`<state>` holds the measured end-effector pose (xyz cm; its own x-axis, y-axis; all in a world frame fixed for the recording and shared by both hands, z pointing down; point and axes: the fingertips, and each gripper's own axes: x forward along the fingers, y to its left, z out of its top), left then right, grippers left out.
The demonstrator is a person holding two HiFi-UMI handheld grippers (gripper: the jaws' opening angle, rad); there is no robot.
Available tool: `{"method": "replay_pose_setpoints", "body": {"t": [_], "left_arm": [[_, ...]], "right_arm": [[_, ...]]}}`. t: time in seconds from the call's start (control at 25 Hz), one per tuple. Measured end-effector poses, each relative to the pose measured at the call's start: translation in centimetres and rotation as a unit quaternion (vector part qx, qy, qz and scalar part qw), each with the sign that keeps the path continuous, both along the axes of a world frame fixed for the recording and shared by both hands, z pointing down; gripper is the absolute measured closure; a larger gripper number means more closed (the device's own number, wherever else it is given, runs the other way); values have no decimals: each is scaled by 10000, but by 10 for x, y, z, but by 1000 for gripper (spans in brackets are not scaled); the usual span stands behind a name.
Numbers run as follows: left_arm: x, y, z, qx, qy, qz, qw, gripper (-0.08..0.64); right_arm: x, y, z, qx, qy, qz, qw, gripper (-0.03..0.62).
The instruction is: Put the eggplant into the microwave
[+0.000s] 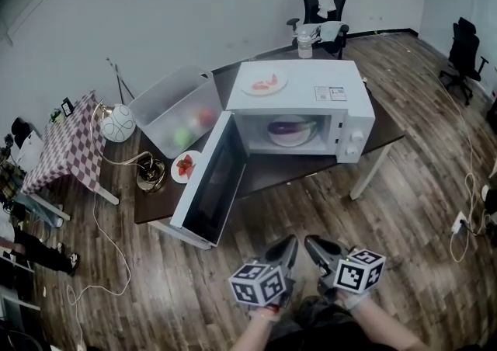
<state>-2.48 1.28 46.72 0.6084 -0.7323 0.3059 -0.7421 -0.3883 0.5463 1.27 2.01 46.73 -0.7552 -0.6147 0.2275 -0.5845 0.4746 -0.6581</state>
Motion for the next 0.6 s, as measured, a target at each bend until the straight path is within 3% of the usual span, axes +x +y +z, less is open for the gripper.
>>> {"method": "replay_pose_setpoints", "body": {"t": [0.6], "left_arm": [[-5,62,0,-74,19,151,9999,560]], "right_arm": [[-1,63,-8,42,-30,237,9997,592]]}}
